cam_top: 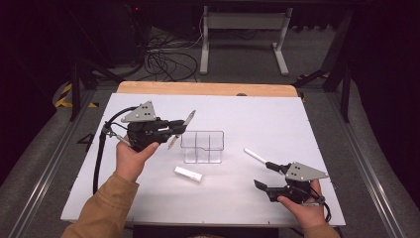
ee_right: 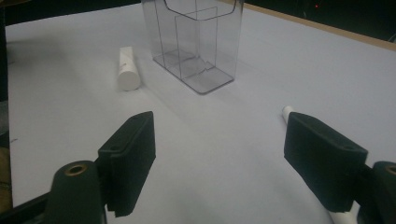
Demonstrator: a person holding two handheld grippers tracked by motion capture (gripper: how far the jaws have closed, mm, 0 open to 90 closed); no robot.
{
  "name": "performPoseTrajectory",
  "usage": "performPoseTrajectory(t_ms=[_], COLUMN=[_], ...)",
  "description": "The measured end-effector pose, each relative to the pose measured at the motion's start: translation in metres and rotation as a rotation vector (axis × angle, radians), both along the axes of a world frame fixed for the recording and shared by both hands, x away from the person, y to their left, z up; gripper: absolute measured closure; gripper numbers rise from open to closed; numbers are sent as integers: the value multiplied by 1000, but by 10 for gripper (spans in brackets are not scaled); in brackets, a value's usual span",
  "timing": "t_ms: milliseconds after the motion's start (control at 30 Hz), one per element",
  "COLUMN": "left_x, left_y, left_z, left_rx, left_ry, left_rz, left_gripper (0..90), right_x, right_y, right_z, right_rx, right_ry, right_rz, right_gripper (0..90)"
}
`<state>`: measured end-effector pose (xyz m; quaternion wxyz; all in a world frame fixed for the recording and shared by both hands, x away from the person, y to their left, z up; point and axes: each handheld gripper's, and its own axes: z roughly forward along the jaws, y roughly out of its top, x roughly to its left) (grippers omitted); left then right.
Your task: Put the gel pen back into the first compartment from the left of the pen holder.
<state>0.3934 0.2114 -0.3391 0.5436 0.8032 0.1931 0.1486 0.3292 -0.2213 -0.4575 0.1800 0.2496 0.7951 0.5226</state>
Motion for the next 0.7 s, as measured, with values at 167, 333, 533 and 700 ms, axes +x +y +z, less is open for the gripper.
performPoseTrajectory(t_ms=[167, 333, 533, 700], left_x=[5, 10, 21, 28], left_y=[-4, -9, -15, -20], left_z=[-4, -7, -13, -17], left_rx=[-19, -42, -98, -146], left_ry=[-17, -36, -14, 15], left_rz=[0, 9, -2, -10], left_gripper=[789, 789, 789, 789], right_x=[0, 0, 0, 0], right_y=[0, 0, 0, -1], right_z=[0, 0, -1, 0], right_rx=[0, 0, -4, 1], right_ry=[0, 0, 1, 0], right_rz=[0, 0, 0, -1], right_gripper=[259, 259, 259, 259])
